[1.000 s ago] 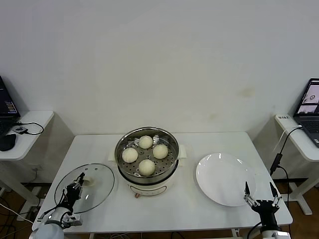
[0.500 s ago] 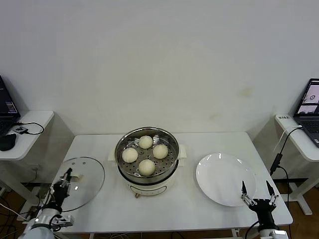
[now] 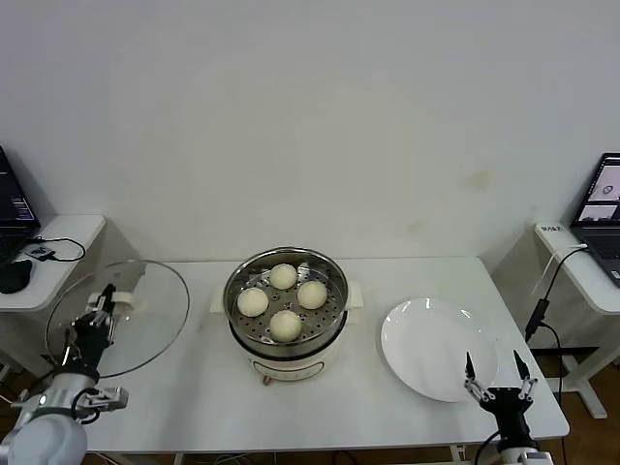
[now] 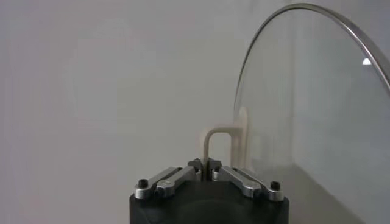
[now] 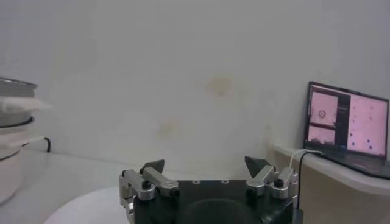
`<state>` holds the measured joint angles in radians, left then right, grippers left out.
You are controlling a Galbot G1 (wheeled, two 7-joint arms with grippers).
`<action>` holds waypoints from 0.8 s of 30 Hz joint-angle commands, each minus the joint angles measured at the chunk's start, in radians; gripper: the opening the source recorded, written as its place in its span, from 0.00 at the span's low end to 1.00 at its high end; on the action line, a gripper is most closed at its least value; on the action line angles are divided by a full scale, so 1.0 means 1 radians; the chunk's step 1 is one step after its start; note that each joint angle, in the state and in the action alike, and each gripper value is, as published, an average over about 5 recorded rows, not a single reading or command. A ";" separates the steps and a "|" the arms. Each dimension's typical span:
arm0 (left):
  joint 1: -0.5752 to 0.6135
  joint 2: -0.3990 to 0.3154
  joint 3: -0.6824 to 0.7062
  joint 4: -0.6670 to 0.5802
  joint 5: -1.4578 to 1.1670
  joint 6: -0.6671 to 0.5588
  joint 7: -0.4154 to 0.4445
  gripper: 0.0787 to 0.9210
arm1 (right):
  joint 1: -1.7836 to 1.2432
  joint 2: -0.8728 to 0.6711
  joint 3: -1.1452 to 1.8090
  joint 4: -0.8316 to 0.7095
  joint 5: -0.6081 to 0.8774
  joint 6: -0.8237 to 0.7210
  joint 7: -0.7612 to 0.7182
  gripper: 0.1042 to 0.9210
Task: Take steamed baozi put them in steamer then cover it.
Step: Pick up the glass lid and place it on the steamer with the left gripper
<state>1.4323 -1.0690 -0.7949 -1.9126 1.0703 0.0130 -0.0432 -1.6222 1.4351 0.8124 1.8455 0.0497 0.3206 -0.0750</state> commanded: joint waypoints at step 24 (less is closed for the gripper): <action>-0.335 -0.072 0.654 -0.162 0.240 0.387 0.282 0.06 | 0.067 0.073 -0.060 -0.015 -0.404 -0.099 0.190 0.88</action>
<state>1.1690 -1.0241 -0.3091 -2.0561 1.0723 0.2961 0.1302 -1.5691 1.4970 0.7729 1.8373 -0.2347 0.2548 0.0537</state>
